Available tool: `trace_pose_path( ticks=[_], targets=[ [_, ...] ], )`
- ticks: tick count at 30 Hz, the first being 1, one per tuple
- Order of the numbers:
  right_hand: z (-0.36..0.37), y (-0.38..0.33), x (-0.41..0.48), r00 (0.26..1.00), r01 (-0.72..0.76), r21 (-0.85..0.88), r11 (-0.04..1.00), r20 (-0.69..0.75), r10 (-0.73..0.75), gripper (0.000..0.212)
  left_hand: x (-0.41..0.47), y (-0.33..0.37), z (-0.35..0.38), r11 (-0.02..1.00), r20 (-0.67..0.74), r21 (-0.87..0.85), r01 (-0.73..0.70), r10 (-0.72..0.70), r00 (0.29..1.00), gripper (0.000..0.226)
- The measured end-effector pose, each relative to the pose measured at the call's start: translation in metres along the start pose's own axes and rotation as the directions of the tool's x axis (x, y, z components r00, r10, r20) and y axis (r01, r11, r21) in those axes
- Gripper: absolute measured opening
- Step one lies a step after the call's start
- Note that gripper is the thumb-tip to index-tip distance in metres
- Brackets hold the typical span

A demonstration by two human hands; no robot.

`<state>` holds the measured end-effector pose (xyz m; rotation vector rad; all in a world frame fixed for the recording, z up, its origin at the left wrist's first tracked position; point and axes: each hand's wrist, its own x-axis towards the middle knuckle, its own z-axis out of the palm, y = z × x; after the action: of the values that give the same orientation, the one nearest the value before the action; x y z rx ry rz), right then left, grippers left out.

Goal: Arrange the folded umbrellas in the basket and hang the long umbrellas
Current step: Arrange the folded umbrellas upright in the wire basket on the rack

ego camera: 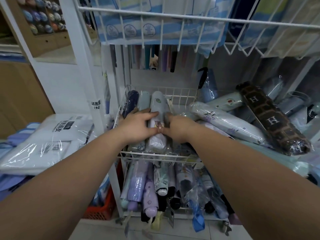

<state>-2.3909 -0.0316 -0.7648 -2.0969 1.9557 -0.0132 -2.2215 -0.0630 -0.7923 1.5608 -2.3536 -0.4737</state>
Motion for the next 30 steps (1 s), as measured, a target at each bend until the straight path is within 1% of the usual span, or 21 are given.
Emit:
trace_pose_path(
  ticks=[2,4,5,6,8,10,12,17,19,21,24,25,27,28,30],
  targets=[
    [0.003,0.001,0.000,0.999,-0.037,0.033,0.999,-0.031,0.038,0.057,-0.003,0.003,0.001,1.000,0.031,0.022,0.006,-0.007,0.999,0.099],
    [0.006,-0.001,-0.002,0.999,-0.022,0.100,0.995,-0.033,0.025,0.053,-0.003,0.001,0.004,1.000,0.020,0.015,-0.013,0.013,1.000,0.110],
    [0.007,-0.002,-0.003,1.000,-0.005,0.121,0.993,-0.025,0.008,0.053,-0.002,-0.001,0.005,1.000,0.001,0.007,-0.028,0.028,1.000,0.111],
    [0.008,-0.003,-0.004,1.000,0.010,0.135,0.991,-0.012,-0.008,0.052,-0.001,-0.002,0.005,0.999,-0.015,-0.001,-0.041,0.041,0.999,0.109],
    [0.011,-0.004,-0.003,0.999,0.024,0.156,0.987,0.027,-0.029,0.052,0.002,-0.003,0.002,0.998,-0.021,0.014,-0.067,0.067,0.998,0.095],
    [0.016,-0.003,-0.001,0.997,-0.004,0.164,0.986,0.072,-0.008,0.064,0.004,-0.001,-0.002,0.996,0.000,0.044,-0.083,0.083,0.997,0.078],
    [0.022,-0.001,0.002,0.994,-0.052,0.134,0.990,0.102,0.038,0.071,0.005,-0.001,-0.003,0.995,0.017,0.037,-0.097,0.096,0.995,0.073],
    [0.026,-0.005,0.002,0.995,-0.087,0.085,0.993,0.060,0.082,0.069,-0.001,-0.001,-0.003,0.995,0.064,0.091,-0.039,0.033,0.997,0.098],
    [0.024,-0.006,-0.002,0.997,-0.066,0.060,0.996,0.032,0.065,0.067,-0.004,0.004,-0.004,0.992,0.085,0.123,-0.016,0.005,0.996,0.109],
    [0.013,-0.010,-0.011,1.000,-0.017,0.032,0.999,-0.021,0.018,0.057,-0.008,0.010,-0.007,0.990,0.092,0.141,0.004,-0.017,0.996,0.110],
    [-0.022,-0.017,-0.030,0.992,0.076,0.002,0.997,-0.103,-0.075,0.048,-0.010,0.018,-0.012,0.988,0.119,0.152,0.031,-0.049,0.992,0.106],
    [-0.036,-0.016,-0.037,0.985,0.098,0.035,0.995,-0.145,-0.092,0.048,-0.010,0.020,-0.012,0.988,0.110,0.155,0.025,-0.043,0.993,0.103],
    [-0.061,-0.005,-0.051,0.962,0.145,0.102,0.984,-0.246,-0.117,0.047,-0.012,0.029,-0.013,0.989,0.050,0.149,0.007,-0.015,0.999,0.093],
    [-0.070,0.006,-0.058,0.949,0.160,0.115,0.980,-0.291,-0.120,0.045,-0.014,0.036,-0.012,0.992,0.002,0.123,-0.009,0.009,1.000,0.084],
    [-0.080,0.037,-0.070,0.940,0.128,0.127,0.984,-0.331,-0.080,0.042,-0.019,0.054,-0.009,0.997,-0.108,0.002,-0.071,0.071,0.992,0.061]
  ],
)
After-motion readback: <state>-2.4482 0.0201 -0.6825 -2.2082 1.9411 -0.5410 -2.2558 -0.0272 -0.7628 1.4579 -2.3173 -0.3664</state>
